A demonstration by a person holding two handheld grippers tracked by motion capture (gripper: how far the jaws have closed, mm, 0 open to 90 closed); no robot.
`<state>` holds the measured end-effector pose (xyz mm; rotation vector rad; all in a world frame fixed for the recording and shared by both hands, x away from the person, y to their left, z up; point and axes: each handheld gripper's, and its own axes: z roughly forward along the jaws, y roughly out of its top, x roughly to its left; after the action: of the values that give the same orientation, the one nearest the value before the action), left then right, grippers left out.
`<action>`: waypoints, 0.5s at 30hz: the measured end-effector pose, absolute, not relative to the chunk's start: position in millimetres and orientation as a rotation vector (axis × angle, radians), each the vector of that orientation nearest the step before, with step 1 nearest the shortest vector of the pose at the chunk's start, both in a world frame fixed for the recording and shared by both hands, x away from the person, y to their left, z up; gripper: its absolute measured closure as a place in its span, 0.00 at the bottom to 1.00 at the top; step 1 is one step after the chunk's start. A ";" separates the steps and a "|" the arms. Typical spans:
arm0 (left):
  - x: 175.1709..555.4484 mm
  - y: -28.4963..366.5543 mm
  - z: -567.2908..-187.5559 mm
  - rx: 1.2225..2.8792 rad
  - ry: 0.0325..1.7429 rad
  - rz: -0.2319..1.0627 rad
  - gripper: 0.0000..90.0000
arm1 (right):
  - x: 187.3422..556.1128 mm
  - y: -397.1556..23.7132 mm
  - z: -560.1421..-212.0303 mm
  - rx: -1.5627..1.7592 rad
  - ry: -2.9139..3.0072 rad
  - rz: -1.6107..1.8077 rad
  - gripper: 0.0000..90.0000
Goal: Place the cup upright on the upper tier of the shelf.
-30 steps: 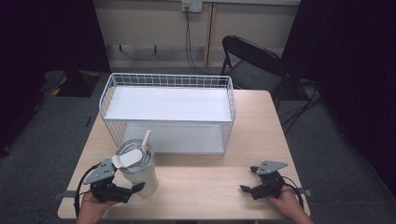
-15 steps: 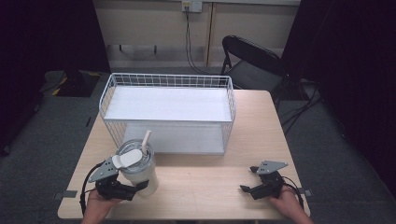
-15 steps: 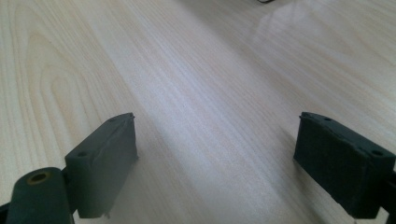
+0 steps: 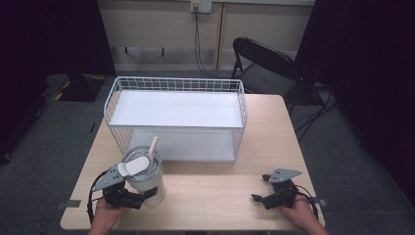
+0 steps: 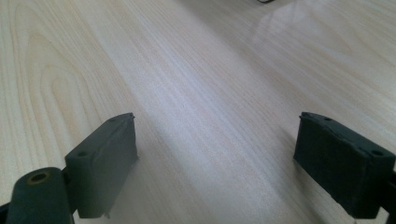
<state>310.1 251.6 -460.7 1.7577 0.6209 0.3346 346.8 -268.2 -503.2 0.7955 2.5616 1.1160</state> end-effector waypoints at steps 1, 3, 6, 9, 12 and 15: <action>310.4 251.3 -461.1 1.754 0.620 0.334 0.07 | 346.8 -268.1 -503.2 0.796 2.561 1.116 0.14; 310.7 251.1 -461.8 1.745 0.621 0.333 0.06 | 346.8 -268.1 -503.2 0.796 2.562 1.116 0.14; 310.6 250.3 -462.5 1.730 0.626 0.327 0.06 | 346.8 -268.1 -503.2 0.796 2.562 1.116 0.14; 310.7 249.3 -463.5 1.710 0.628 0.326 0.06 | 346.8 -268.1 -503.2 0.796 2.562 1.116 0.14; 310.6 249.0 -463.5 1.709 0.626 0.334 0.06 | 346.8 -268.1 -503.2 0.796 2.562 1.116 0.14; 308.8 248.8 -463.6 1.729 0.608 0.378 0.08 | 346.8 -268.2 -503.2 0.796 2.562 1.116 0.14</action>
<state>308.8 248.8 -463.6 1.7288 0.6076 0.3780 346.8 -268.2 -503.2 0.7959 2.5615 1.1160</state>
